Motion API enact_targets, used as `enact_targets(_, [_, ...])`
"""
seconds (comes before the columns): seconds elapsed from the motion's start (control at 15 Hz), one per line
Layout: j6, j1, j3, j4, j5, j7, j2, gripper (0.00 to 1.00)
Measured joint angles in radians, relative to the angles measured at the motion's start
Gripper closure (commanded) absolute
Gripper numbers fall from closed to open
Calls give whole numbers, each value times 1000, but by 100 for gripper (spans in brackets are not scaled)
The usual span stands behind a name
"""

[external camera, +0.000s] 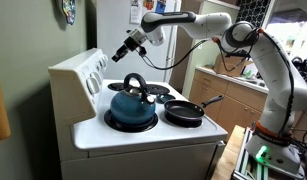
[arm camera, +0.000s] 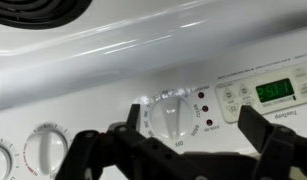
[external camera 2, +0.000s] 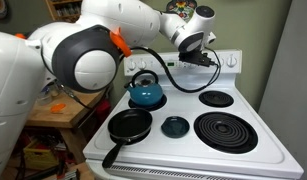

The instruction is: Turn the third knob on the stove to the right

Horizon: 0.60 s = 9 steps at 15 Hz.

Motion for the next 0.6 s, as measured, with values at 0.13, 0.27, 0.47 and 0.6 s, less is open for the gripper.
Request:
enact_targets(0.13, [0, 13, 1, 44, -1, 0, 39, 0])
enact_targets(0.27, [0, 27, 1, 92, -7, 1, 77, 0])
enact_targets(0.47, [-2, 48, -5, 160, -19, 1, 121, 0])
enact_targets(0.6, [-4, 57, -8, 190, -27, 1, 140, 0])
